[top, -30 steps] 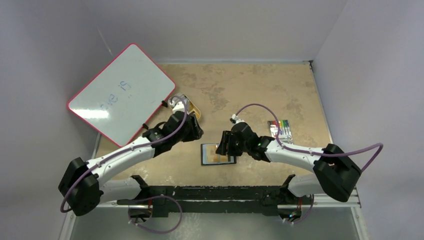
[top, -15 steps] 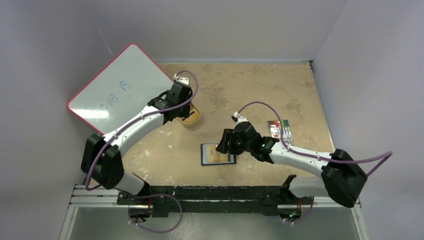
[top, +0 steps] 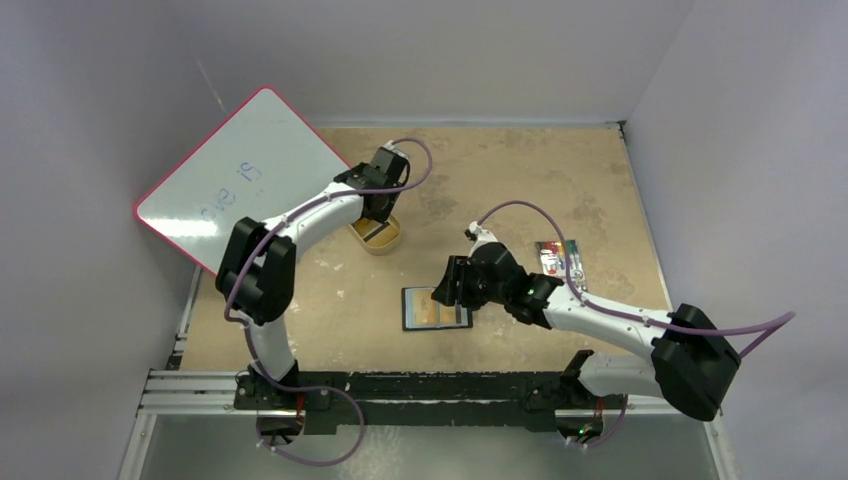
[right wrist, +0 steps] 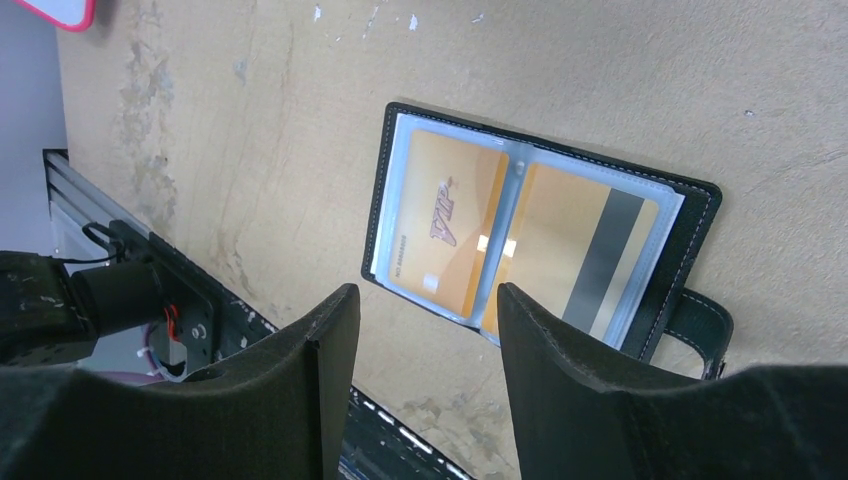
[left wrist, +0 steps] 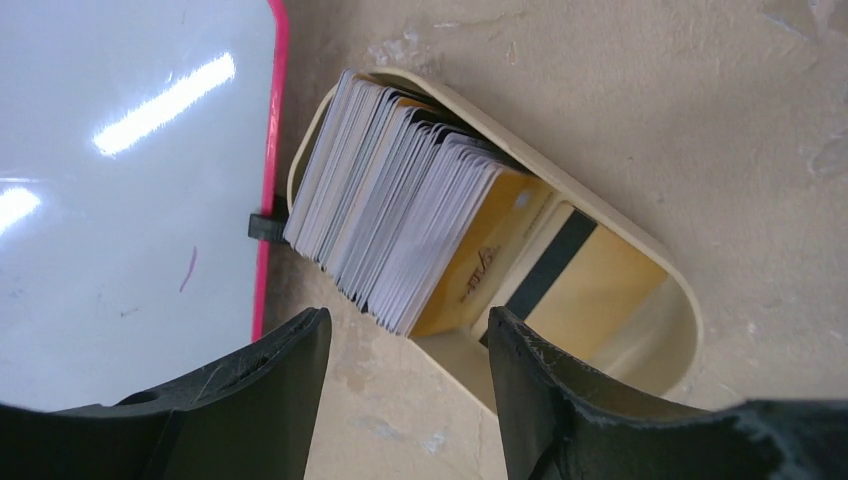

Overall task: Put the credit cards into the card holder
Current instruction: Pick up the credit card from the storage box.

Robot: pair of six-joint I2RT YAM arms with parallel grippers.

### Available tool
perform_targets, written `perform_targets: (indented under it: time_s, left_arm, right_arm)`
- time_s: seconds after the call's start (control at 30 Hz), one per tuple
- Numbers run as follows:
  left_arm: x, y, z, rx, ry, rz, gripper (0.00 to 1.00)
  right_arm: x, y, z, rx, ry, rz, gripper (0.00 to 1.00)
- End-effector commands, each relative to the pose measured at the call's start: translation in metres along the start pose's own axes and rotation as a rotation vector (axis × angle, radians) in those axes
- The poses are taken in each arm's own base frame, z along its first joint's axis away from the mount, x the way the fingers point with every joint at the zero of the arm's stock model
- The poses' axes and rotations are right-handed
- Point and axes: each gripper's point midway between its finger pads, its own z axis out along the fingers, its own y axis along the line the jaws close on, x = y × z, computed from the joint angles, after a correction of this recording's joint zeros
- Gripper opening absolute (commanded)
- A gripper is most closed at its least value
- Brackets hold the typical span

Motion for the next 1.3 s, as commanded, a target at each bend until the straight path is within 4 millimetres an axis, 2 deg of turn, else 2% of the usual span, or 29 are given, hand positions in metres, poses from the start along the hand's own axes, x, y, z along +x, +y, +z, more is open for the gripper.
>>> perform_targets:
  time_s: [0.0,0.3,0.57,0.77,1.27]
  left_arm:
    - [-0.017,0.016,0.010,-0.068,-0.017,0.064,0.59]
    - [-0.009,0.014,0.035,-0.105,0.031,0.114,0.60]
    - [-0.006,0.021,0.046,-0.176,0.056,0.141,0.59]
    - [-0.008,0.031,0.043,-0.228,0.053,0.144,0.54]
    - [-0.014,0.034,0.037,-0.233,0.042,0.137,0.35]
  right_arm:
    - [-0.011,0.009,-0.005,-0.019,-0.035,-0.018,0.56]
    - [-0.013,0.011,-0.003,-0.015,-0.031,-0.013,0.56]
    - [-0.013,0.010,-0.005,-0.010,-0.033,-0.003,0.56]
    - [-0.015,0.011,-0.005,-0.008,-0.034,-0.008,0.56]
    - [-0.011,0.010,-0.002,-0.012,-0.024,-0.008,0.56]
